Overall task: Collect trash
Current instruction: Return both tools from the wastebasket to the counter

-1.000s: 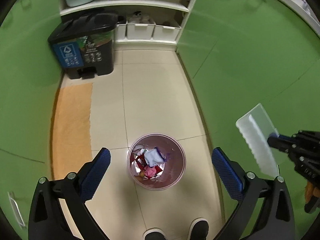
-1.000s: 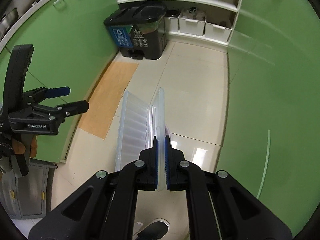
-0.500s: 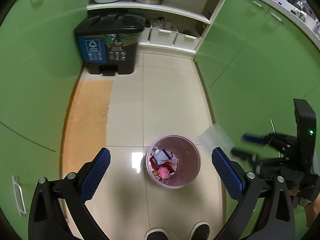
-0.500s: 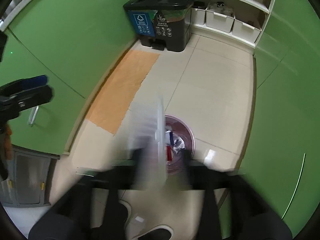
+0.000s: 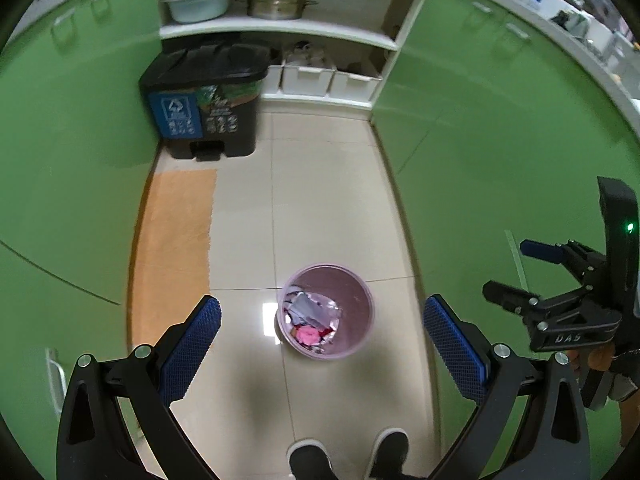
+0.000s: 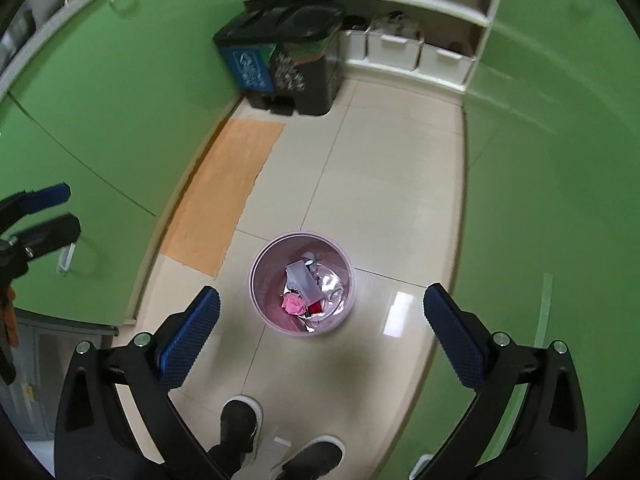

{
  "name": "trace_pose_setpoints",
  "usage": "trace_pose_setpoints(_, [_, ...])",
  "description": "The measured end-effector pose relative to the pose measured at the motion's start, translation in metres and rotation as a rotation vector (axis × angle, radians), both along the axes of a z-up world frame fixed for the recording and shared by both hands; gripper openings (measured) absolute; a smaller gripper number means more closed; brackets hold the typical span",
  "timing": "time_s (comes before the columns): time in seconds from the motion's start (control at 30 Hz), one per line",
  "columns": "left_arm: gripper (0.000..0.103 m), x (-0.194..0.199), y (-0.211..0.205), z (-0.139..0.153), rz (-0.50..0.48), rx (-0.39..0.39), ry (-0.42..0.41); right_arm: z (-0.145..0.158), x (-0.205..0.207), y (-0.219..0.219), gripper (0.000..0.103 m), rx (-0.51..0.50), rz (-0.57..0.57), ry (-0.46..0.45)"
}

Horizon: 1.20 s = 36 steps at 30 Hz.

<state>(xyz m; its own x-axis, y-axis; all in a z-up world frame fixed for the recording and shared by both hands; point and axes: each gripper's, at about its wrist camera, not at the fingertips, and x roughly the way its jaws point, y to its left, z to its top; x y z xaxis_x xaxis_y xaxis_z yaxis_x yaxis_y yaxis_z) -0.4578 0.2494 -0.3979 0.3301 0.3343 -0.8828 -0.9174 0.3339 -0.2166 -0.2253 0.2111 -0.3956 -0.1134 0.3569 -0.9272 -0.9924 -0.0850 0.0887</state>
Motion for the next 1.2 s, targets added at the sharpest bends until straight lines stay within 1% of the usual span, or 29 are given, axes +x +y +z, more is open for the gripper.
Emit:
trace_pose_setpoints(0.03, [0.097, 0.004, -0.004, 0.018, -0.013, 0.0, -0.002, 0.015, 0.003, -0.006, 0.1, 0.004, -0.01, 0.002])
trace_pose_setpoints(0.07, [0.097, 0.008, -0.01, 0.038, -0.029, 0.003, -0.002, 0.039, 0.007, -0.014, 0.1, 0.008, -0.025, 0.004])
trace_pose_setpoints(0.1, [0.097, 0.01, -0.013, 0.051, -0.038, 0.006, -0.001, 0.063, 0.011, -0.022, 0.1, 0.013, -0.038, 0.006])
trace_pose_setpoints(0.17, [0.097, 0.017, -0.023, 0.098, -0.063, 0.011, -0.004, 0.104, 0.019, -0.036, 0.1, 0.025, -0.063, 0.01])
trace_pose_setpoints(0.2, [0.097, 0.021, -0.028, 0.116, -0.075, 0.014, -0.005, 0.133, 0.026, -0.047, 0.1, 0.033, -0.083, 0.016])
trace_pose_setpoints(0.27, [0.097, 0.029, -0.038, 0.153, -0.101, 0.021, -0.003, 0.181, 0.037, -0.066, 0.1, 0.047, -0.117, 0.031])
trace_pose_setpoints(0.3, [0.097, 0.034, -0.045, 0.18, -0.119, 0.021, -0.002, 0.198, 0.041, -0.074, 0.1, 0.054, -0.13, 0.035])
trace_pose_setpoints(0.33, [0.097, 0.039, -0.049, 0.195, -0.13, 0.02, -0.001, 0.226, 0.049, -0.087, 0.1, 0.066, -0.154, 0.043])
trace_pose_setpoints(0.37, [0.097, 0.045, -0.056, 0.219, -0.15, 0.024, 0.002, 0.246, 0.056, -0.098, 0.1, 0.075, -0.171, 0.051])
trace_pose_setpoints(0.43, [0.097, 0.055, -0.068, 0.249, -0.183, 0.037, 0.008, 0.28, 0.068, -0.119, 0.1, 0.098, -0.201, 0.055])
trace_pose_setpoints(0.47, [0.097, 0.063, -0.075, 0.27, -0.208, 0.054, 0.013, 0.297, 0.075, -0.13, 0.1, 0.114, -0.218, 0.055])
trace_pose_setpoints(0.6, [0.097, 0.097, -0.096, 0.32, -0.294, 0.099, 0.007, 0.348, 0.107, -0.178, 0.1, 0.176, -0.305, 0.043])
trace_pose_setpoints(0.7, [0.097, 0.129, -0.11, 0.342, -0.371, 0.122, -0.013, 0.369, 0.136, -0.215, 0.1, 0.211, -0.388, 0.035])
trace_pose_setpoints(0.83, [0.097, 0.183, -0.128, 0.355, -0.478, 0.133, -0.039, 0.382, 0.175, -0.261, 0.1, 0.234, -0.506, 0.017])
trace_pose_setpoints(0.9, [0.097, 0.211, -0.14, 0.36, -0.533, 0.136, -0.056, 0.383, 0.197, -0.286, 0.1, 0.238, -0.562, 0.006])
trace_pose_setpoints(1.0, [0.097, 0.253, -0.155, 0.365, -0.605, 0.146, -0.075, 0.384, 0.226, -0.316, 0.1, 0.245, -0.618, -0.013])
trace_pose_setpoints(1.1, [0.097, 0.292, -0.173, 0.369, -0.658, 0.156, -0.087, 0.384, 0.258, -0.343, 0.1, 0.247, -0.67, -0.028])
trace_pose_setpoints(1.2, [0.097, 0.328, -0.188, 0.372, -0.702, 0.162, -0.092, 0.381, 0.282, -0.362, 0.1, 0.243, -0.698, -0.039])
